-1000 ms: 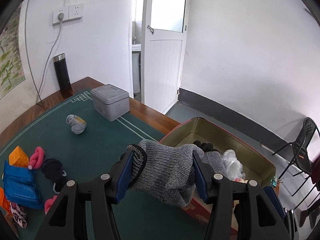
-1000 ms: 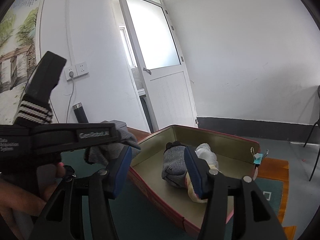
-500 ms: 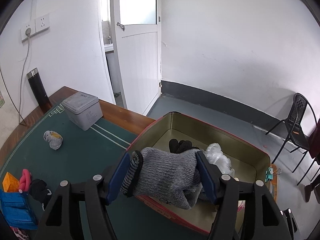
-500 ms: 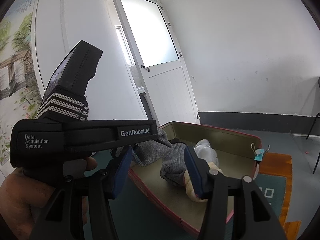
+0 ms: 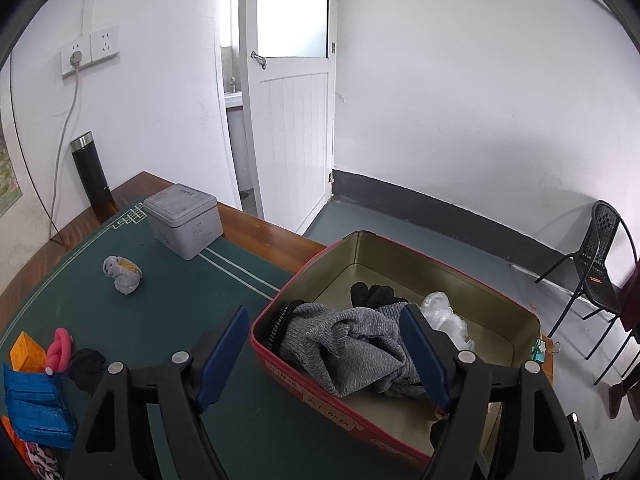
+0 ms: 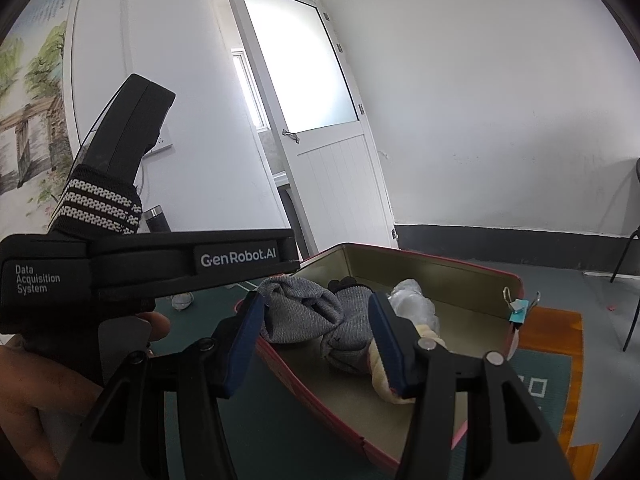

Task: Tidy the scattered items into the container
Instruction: 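Lower the grey sock into the red tin with the left tool while the right tool presses items down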

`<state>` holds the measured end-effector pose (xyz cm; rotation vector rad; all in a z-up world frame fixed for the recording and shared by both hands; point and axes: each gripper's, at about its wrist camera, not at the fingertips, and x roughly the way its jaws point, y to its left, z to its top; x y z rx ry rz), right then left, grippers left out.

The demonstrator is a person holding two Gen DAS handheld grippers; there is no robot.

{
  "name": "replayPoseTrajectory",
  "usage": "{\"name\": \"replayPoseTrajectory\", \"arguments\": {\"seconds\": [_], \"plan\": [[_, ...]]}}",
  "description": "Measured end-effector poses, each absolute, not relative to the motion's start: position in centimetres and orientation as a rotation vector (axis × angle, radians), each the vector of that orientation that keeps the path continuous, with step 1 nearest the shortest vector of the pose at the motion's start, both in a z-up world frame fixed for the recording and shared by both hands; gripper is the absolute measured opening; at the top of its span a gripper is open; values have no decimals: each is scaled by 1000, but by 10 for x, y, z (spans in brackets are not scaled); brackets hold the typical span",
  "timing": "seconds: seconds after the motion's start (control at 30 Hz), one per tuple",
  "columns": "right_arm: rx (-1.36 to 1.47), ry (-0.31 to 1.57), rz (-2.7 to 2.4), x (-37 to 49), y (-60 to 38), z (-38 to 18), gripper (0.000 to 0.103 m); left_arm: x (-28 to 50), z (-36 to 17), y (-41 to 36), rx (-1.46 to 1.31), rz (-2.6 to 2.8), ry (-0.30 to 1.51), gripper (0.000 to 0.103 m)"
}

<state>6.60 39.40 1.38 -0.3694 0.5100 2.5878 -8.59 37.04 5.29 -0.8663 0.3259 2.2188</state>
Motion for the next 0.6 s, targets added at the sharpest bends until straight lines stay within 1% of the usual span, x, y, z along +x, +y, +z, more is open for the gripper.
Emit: {"name": "replayPoseTrajectory", "arguments": {"seconds": [0.17,0.23,0.3,0.43,0.6], "plan": [[-372,504,2586,66,394,13,59,-84,56,363,-859,2229,317,79],[-373,499,2588,66,394,12,60,-84,57,359,-858,2235,311,79],[-372,491,2591,68,392,12,64,-84,57,352,-866,2244,298,79],[-370,462,2605,68,385,12,65,-84,59,331,-879,2270,266,79],[-399,368,2671,60,368,11,65,-86,61,293,-894,2327,212,79]]}}
